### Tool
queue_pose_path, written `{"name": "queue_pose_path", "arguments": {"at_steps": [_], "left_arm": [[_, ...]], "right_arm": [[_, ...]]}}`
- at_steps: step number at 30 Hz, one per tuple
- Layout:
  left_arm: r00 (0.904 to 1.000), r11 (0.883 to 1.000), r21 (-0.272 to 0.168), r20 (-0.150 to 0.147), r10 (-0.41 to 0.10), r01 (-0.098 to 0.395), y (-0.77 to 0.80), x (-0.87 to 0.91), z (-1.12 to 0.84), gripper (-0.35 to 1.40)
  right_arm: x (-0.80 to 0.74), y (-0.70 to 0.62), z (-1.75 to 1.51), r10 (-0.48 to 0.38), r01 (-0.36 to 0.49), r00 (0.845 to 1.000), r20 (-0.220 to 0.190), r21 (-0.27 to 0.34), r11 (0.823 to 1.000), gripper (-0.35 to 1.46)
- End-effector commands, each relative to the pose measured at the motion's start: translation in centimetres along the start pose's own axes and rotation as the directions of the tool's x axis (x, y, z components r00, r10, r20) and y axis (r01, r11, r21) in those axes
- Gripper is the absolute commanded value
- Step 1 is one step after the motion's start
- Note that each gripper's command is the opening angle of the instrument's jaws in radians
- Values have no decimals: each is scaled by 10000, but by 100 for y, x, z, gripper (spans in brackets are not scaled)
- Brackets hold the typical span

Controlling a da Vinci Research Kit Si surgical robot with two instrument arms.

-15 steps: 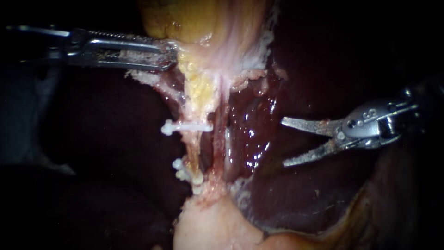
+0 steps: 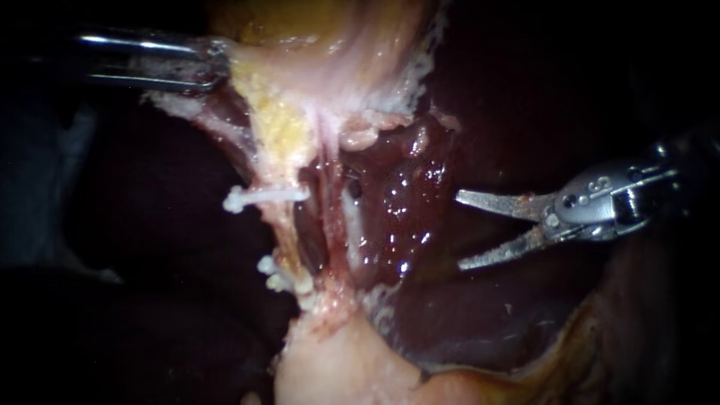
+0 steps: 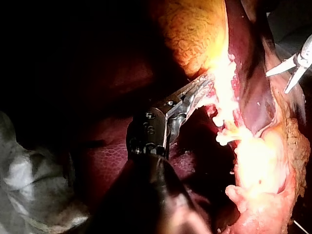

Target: Go to the cutting position left tube

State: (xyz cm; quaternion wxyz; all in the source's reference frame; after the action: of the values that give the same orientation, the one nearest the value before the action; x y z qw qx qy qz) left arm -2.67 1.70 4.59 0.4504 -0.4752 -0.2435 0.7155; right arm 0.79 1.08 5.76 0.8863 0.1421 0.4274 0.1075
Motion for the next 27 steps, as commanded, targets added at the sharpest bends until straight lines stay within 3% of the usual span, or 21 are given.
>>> {"name": "queue_pose_path", "arguments": {"at_steps": [1,6,12,21,27], "left_arm": [[10000,10000,-12,-41,-9,9,1,1,-1,-35],[10000,10000,4,-49,-8,8,1,0,2,-35],[10000,10000,6,-50,-9,9,2,0,1,-35],[10000,10000,33,-62,-17,17,6,0,2,-35],[10000,10000,42,-66,-19,19,7,-1,2,-35]], "right_arm": [[1,0,0,12,-11,10000,-23,56,10000,145],[5,-2,6,35,-26,9999,-168,555,9985,145],[16,-14,25,718,-666,9965,-421,1132,9913,145],[22,-35,79,1421,-1298,9883,-562,1827,9746,145],[26,-39,111,1991,-1753,9765,-826,2335,9564,145]]}}
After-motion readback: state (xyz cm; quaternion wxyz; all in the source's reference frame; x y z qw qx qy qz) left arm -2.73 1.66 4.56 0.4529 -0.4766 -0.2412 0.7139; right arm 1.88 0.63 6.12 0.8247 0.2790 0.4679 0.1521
